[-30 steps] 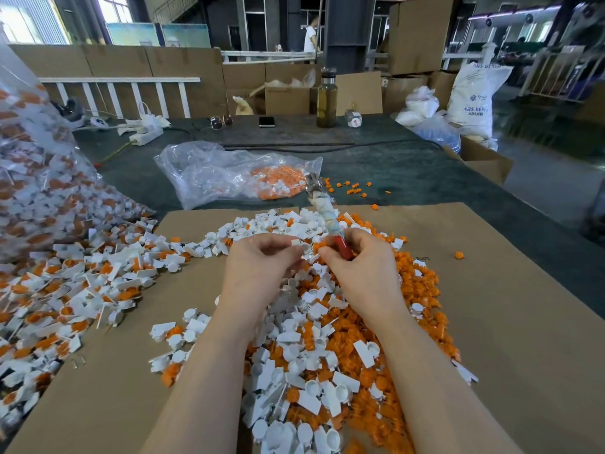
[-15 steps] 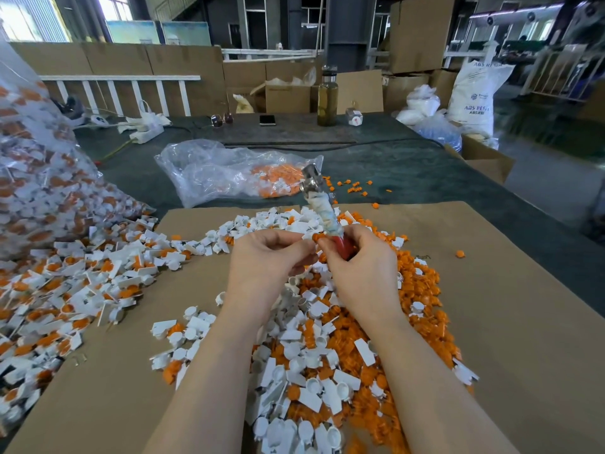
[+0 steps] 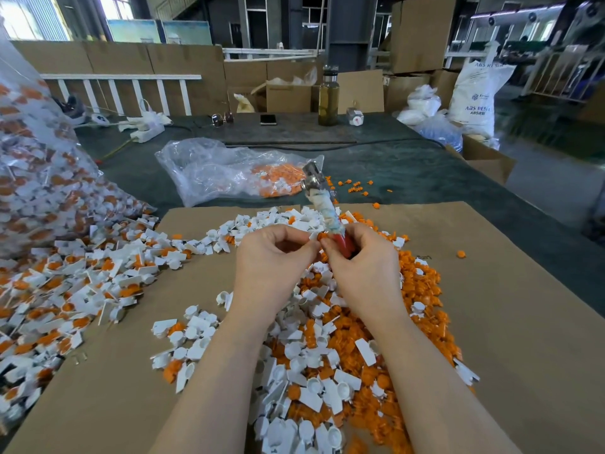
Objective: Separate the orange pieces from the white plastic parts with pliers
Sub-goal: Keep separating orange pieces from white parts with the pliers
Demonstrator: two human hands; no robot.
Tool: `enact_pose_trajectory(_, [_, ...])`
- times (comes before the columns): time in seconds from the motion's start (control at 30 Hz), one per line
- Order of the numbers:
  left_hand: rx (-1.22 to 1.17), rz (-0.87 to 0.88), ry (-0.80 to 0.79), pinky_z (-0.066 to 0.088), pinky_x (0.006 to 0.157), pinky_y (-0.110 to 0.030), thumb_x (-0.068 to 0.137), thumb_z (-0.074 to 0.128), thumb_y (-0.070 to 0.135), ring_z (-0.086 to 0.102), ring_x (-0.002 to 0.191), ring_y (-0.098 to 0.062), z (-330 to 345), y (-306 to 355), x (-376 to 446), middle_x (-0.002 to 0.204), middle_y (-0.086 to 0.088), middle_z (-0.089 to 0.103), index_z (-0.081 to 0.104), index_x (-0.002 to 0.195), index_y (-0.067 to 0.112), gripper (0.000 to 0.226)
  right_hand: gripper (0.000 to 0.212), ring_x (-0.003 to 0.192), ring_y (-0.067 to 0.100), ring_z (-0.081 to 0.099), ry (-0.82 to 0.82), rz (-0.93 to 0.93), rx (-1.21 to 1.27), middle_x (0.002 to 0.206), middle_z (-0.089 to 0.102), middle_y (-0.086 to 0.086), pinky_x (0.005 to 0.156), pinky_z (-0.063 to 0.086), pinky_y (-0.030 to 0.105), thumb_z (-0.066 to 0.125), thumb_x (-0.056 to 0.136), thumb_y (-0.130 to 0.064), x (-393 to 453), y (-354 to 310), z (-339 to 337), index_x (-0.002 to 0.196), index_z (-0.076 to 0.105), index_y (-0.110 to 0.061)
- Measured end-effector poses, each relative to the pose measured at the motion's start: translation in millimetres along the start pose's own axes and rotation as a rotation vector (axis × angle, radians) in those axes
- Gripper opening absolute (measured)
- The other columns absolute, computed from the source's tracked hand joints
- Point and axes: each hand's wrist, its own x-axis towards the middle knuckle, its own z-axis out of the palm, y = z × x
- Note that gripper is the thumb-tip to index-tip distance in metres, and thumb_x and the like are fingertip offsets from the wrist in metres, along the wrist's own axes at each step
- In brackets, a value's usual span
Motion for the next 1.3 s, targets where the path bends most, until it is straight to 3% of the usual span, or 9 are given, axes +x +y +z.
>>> enact_pose_trajectory(0.2, [0.035,0.008,0.045,0.06,0.07,-0.029,0.077,0.083,0.024,0.072,0.071,-0.011,2,1,-1,0.067,0.01,0.073,0.073,0.072,0.025,0.012,0.005,0.07,-0.007,0.058,-0.045,0.007,0.057,0.074,0.06,-0.019,0.058,0.04,0.007,0.068,0.088,-0.022,2,2,-1,0.093,0.067,-0.021])
enact_pose_trajectory(0.57, [0.054,-0.025,0.078,0.061,0.076,-0.041,0.081,0.08,0.028,0.072,0.074,-0.017,2,3,-1,0.07,0.004,0.074,0.072,0.074,0.024,0.012,0.007,0.073,-0.005,0.058,-0.049,-0.035,0.021,0.074,0.059,-0.021,0.059,0.041,0.008,0.068,0.087,-0.023,1,0,-2,0.092,0.064,-0.026])
enact_pose_trajectory(0.77, [0.043,-0.03,0.076,0.061,0.075,-0.04,0.08,0.082,0.024,0.072,0.072,-0.016,0,4,-2,0.066,0.006,0.073,0.071,0.071,0.023,0.014,0.022,0.082,0.002,0.061,-0.053,-0.058,-0.063,0.087,0.063,-0.017,0.072,0.049,0.018,0.07,0.086,-0.022,1,-2,-3,0.108,0.068,-0.021])
enact_pose_trajectory(1.03, [0.058,-0.046,0.041,0.061,0.078,-0.043,0.081,0.081,0.022,0.074,0.073,-0.017,-1,-1,0,0.066,0.005,0.074,0.071,0.073,0.02,0.012,0.026,0.075,-0.01,0.052,-0.041,-0.139,-0.15,0.079,0.05,-0.031,0.071,0.041,0.01,0.073,0.083,-0.022,0,-2,-4,0.109,0.069,-0.021])
enact_pose_trajectory(1.13, [0.006,-0.056,0.031,0.06,0.076,-0.039,0.082,0.079,0.02,0.074,0.071,-0.016,-3,-4,2,0.066,0.004,0.074,0.071,0.074,0.018,0.012,0.023,0.076,-0.011,0.054,-0.078,-0.119,-0.11,0.08,0.053,-0.03,0.069,0.042,0.01,0.072,0.085,-0.023,1,-2,-4,0.107,0.068,-0.022])
enact_pose_trajectory(1.3, [-0.253,-0.07,-0.001,0.054,0.06,-0.019,0.084,0.076,0.01,0.073,0.066,-0.015,-10,-8,5,0.068,-0.003,0.074,0.069,0.083,0.006,0.008,0.013,0.084,0.003,0.065,-0.226,0.108,0.221,0.092,0.069,-0.009,0.073,0.052,0.019,0.066,0.09,-0.019,3,-4,-10,0.102,0.066,-0.023])
